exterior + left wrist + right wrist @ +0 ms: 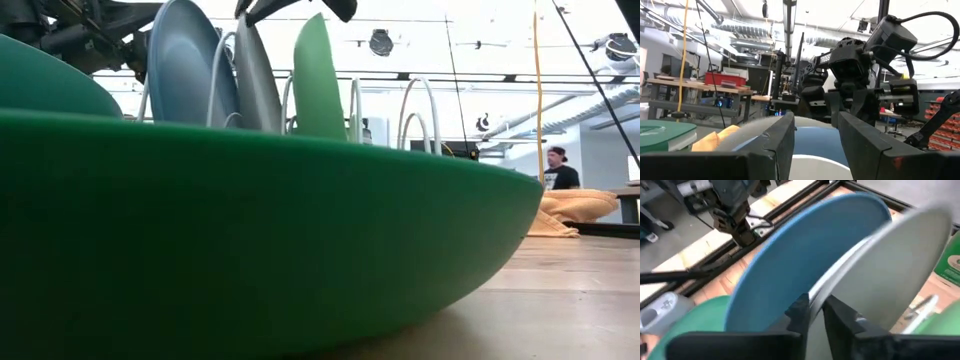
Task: Sort dishes
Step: Put the gray plate in the dish rack
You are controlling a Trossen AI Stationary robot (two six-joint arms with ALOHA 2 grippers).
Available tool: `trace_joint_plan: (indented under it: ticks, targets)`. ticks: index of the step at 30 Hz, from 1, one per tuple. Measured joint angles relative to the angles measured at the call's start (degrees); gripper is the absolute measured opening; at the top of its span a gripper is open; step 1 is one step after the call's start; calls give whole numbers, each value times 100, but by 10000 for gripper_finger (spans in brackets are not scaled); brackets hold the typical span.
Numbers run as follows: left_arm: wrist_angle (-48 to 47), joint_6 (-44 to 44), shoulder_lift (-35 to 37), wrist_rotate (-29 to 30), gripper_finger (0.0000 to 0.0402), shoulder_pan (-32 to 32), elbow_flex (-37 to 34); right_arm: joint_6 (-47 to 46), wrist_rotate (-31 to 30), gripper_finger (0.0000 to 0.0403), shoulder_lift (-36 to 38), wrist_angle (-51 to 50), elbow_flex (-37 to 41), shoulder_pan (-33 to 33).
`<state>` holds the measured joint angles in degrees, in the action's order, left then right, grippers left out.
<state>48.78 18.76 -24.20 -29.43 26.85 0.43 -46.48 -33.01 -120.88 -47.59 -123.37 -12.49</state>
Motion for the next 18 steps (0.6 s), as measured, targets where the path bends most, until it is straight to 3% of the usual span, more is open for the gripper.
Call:
trace_joint_plan:
  ticks: [4,18]
  targets:
    - [2,2,2,0,154,1,0,192,11,8,15,64,4,-18]
    - [0,2,2,3,154,0,0,668,-240,2,331,467,0,-348]
